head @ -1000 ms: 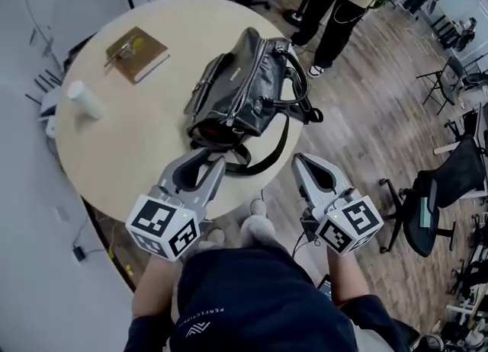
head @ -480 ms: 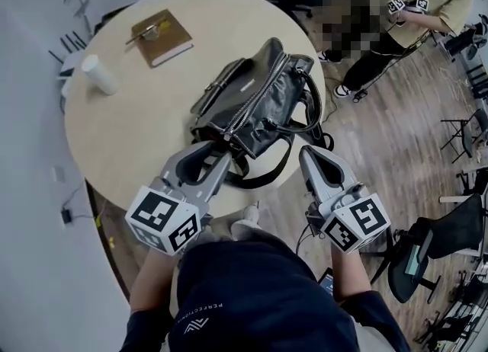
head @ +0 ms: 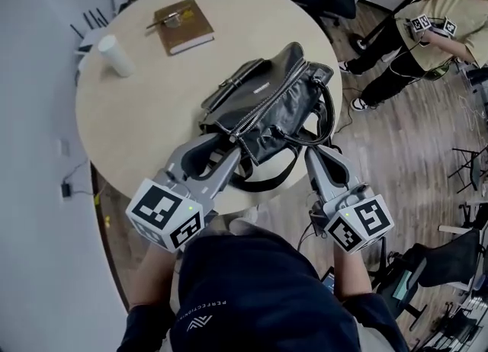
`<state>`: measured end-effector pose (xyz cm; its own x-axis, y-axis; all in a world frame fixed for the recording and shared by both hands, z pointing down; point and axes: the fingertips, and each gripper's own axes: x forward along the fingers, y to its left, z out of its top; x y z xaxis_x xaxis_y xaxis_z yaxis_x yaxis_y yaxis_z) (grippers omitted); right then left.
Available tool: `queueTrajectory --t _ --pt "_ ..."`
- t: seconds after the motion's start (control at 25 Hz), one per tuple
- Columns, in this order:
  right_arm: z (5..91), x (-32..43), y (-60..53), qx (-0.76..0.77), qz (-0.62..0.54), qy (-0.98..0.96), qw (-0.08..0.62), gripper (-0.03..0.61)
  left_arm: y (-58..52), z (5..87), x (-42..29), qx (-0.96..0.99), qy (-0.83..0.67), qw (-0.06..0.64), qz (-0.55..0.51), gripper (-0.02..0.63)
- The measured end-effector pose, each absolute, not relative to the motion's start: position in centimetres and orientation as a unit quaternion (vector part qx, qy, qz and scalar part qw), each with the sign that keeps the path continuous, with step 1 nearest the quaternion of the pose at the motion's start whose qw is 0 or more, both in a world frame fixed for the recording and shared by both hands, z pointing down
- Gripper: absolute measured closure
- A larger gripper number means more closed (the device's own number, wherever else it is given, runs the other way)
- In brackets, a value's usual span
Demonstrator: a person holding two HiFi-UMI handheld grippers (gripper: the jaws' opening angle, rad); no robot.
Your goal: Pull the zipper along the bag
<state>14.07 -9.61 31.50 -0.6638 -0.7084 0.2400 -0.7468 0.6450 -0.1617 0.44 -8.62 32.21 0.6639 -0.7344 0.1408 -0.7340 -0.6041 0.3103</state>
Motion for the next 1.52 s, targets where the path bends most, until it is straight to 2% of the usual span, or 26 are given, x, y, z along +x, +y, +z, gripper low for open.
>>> queueTrajectory --t 0.48,0.76,0.92,1.52 --pt "32.5 13.0 -10.5 0.353 0.132 -0.922 0.088 0.575 -9.2 32.0 1.1 0.894 -0.416 0.165 -0.009 0.485" --pt "32.8 12.8 -10.6 0.333 0.135 -0.929 0.093 0.575 -9.6 31.9 1.7 0.893 -0.417 0.166 -0.012 0.510" --pt "32.9 12.9 -10.5 0.323 0.132 -0.932 0.099 0.575 -9.4 31.6 1.8 0.891 -0.426 0.157 -0.003 0.558" --pt "33.4 12.8 -10.4 0.295 0.127 -0.941 0.107 0.575 -8.1 31.0 1.0 0.878 -0.450 0.165 0.006 0.566"
